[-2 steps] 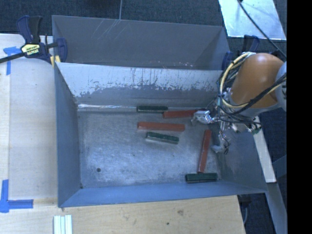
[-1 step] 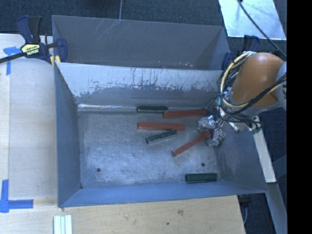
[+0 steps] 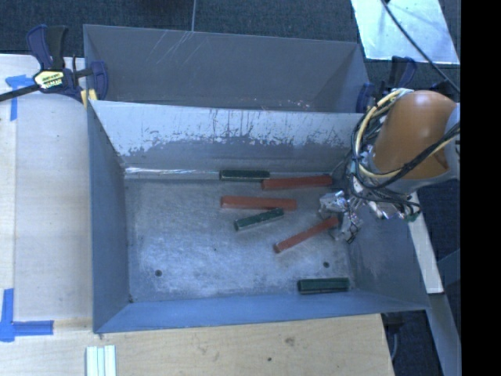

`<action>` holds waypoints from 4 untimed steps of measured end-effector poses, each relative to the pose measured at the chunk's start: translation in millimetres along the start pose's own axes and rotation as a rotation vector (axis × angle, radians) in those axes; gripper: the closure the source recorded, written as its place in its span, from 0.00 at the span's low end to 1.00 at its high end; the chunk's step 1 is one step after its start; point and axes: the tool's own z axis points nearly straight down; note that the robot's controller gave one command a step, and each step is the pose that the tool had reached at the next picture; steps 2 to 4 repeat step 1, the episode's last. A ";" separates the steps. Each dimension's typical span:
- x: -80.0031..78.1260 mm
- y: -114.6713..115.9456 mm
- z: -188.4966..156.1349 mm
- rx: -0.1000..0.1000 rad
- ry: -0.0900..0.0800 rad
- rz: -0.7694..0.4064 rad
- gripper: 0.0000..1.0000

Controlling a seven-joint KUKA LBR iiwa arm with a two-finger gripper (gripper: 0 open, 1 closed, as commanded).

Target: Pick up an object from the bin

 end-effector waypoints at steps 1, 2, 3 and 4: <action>5.3 -9.7 -172.7 0.010 -0.012 0.023 1.00; 5.3 -9.7 -172.7 0.010 -0.012 0.023 1.00; 5.3 -9.7 -172.7 0.010 -0.012 0.023 1.00; 5.3 -9.7 -172.7 0.010 -0.012 0.023 1.00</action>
Offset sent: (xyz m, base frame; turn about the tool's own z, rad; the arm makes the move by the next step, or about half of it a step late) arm -0.0024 -0.0102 0.1668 0.0201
